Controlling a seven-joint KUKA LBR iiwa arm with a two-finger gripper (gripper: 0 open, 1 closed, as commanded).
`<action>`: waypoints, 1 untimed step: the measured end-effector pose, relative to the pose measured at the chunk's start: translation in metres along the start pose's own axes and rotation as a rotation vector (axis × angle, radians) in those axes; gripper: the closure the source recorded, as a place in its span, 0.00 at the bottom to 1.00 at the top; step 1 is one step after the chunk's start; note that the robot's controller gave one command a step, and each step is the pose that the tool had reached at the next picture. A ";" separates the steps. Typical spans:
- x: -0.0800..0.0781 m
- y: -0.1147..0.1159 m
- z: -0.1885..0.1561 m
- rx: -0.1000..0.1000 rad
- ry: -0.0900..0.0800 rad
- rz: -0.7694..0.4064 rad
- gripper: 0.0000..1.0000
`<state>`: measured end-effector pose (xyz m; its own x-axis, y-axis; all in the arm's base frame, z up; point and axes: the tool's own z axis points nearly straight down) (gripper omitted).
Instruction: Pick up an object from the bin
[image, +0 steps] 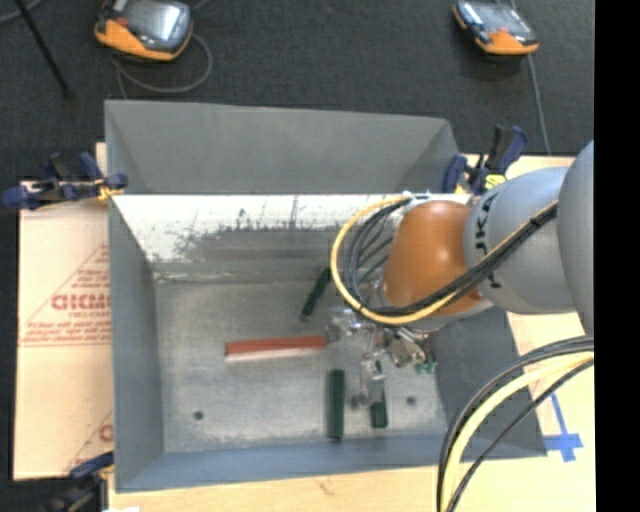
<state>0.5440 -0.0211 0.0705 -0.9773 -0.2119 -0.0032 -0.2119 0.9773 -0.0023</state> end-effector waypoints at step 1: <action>-0.025 0.061 -0.014 -0.003 -0.004 -0.026 0.00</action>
Offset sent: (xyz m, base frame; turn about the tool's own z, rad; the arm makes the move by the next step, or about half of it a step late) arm 0.0091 0.0617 0.0128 -0.0199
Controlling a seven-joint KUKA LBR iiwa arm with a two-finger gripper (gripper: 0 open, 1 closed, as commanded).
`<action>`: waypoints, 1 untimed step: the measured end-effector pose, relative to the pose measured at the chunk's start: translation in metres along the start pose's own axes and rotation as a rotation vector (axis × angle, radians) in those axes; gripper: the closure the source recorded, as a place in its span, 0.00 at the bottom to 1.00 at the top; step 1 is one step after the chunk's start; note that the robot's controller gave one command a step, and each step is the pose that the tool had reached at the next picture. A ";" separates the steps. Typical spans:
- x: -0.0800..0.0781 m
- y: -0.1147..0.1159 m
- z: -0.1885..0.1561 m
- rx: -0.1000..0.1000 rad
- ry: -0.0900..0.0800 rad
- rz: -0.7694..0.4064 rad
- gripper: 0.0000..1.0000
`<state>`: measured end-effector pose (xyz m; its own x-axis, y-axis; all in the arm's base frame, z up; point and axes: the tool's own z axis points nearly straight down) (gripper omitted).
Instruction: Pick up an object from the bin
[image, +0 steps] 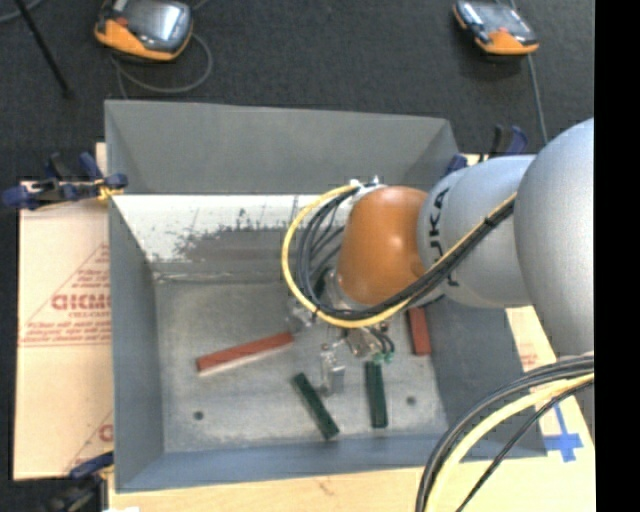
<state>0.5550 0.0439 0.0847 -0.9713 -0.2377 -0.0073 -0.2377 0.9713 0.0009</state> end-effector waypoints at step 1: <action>-0.063 0.060 0.014 -0.001 -0.001 -0.010 0.00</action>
Offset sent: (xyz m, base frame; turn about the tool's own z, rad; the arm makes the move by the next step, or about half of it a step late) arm 0.0442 0.0695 -0.0147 -0.0036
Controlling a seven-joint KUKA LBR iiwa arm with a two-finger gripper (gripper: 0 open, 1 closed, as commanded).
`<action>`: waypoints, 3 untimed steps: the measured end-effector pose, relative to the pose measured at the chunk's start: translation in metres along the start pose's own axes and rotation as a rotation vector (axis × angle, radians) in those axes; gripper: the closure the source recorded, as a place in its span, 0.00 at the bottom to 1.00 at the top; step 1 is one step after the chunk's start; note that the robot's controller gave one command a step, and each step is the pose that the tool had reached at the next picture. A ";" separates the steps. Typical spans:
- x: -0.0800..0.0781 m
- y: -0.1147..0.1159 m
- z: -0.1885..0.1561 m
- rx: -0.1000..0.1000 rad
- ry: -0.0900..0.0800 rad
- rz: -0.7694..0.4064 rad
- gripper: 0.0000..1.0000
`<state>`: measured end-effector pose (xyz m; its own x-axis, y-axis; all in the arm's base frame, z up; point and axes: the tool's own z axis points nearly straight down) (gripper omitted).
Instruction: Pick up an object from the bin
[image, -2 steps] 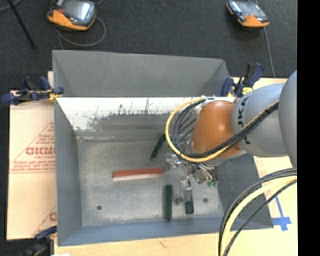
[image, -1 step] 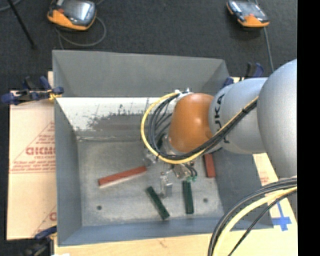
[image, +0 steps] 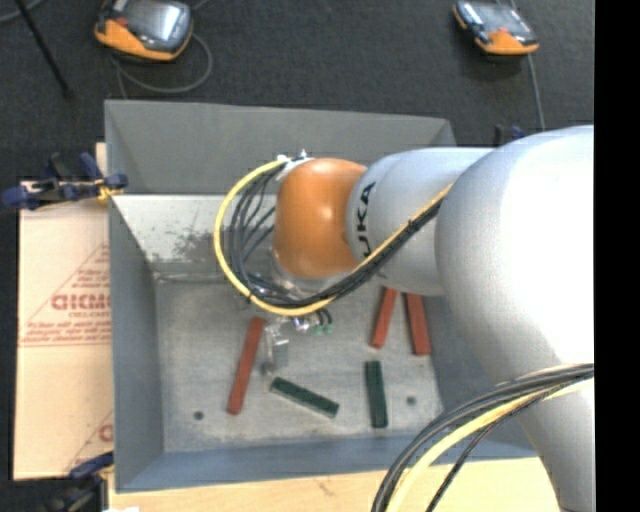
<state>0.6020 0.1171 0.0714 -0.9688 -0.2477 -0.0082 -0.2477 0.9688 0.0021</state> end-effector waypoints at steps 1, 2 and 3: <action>0.016 0.080 0.001 -0.002 0.006 -0.382 0.00; 0.016 0.078 0.001 0.000 0.006 -0.380 1.00; -0.028 -0.027 -0.001 0.006 0.001 -0.453 1.00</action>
Offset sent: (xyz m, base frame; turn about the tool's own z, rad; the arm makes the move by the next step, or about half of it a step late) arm -0.0359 0.0719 -0.0014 -0.3806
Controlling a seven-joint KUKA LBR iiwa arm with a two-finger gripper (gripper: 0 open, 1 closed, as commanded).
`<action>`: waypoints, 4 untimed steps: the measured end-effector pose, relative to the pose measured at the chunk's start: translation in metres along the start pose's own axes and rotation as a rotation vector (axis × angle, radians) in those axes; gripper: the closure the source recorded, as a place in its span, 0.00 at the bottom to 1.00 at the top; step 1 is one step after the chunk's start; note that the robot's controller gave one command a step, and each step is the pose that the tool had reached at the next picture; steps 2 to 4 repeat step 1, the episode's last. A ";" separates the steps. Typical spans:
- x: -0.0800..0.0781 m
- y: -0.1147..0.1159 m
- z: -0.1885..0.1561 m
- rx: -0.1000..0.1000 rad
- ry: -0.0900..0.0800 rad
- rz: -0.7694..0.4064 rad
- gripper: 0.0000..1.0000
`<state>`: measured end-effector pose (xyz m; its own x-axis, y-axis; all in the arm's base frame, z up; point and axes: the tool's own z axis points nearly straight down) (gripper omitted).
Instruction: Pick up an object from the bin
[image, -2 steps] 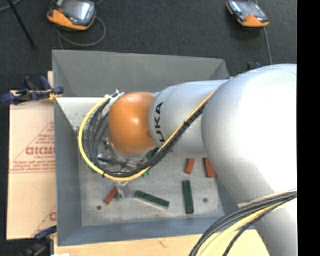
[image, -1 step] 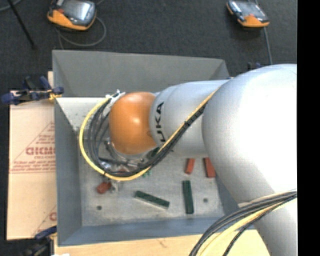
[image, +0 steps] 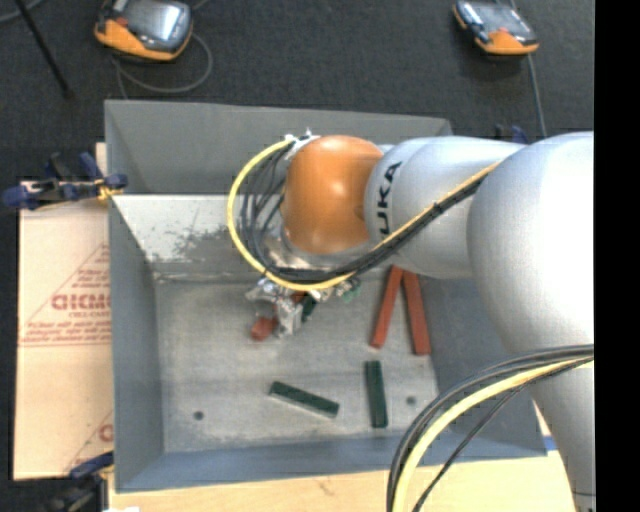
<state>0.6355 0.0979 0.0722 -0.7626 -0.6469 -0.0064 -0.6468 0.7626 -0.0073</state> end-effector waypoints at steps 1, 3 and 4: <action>0.001 -0.006 -0.132 0.001 -0.005 -0.122 1.00; 0.001 -0.006 -0.132 0.001 -0.005 -0.122 1.00; 0.001 -0.006 -0.132 0.001 -0.005 -0.122 1.00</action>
Offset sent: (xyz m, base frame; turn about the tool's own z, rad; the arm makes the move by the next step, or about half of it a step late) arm -0.0014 -0.0040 0.1255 -0.1251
